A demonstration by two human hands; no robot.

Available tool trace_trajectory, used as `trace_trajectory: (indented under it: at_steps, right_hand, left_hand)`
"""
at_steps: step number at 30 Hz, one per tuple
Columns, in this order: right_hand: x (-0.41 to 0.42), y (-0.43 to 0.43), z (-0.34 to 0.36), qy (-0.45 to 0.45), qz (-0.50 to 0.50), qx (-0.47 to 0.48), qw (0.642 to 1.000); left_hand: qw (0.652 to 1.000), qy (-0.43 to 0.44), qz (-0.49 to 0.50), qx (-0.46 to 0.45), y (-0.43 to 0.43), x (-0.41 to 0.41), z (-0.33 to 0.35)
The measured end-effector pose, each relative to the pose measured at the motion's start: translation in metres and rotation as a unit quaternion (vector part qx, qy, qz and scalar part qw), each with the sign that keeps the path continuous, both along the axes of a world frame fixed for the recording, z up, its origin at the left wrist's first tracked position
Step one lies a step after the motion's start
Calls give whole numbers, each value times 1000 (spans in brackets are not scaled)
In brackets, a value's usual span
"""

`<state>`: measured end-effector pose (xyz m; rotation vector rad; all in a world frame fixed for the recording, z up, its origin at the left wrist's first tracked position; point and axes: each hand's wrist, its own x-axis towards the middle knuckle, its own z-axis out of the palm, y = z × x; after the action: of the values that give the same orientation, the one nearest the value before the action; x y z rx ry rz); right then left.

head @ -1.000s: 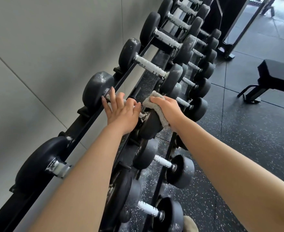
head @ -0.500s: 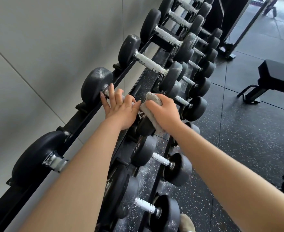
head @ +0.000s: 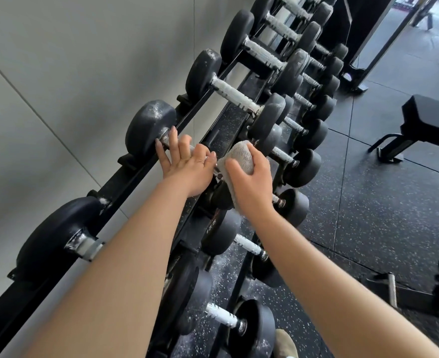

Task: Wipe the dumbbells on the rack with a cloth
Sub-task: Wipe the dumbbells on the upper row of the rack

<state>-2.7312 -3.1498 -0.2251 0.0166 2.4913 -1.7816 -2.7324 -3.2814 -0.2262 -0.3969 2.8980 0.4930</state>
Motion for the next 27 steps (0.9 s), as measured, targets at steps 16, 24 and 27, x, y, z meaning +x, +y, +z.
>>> trace_trajectory:
  at_steps: [16,24,27]
  right_hand:
    - [-56,14,12,-257,54,-21,965]
    - [17,-1,0,-11,-15,31,999]
    - [22,-2,-3,26,-15,45,999]
  left_hand:
    - [999,31,-11,6,-1,1,-2]
    - [1000,28,-8,7,-1,2,-2]
    - [999,31,-9,4,-1,3,-2]
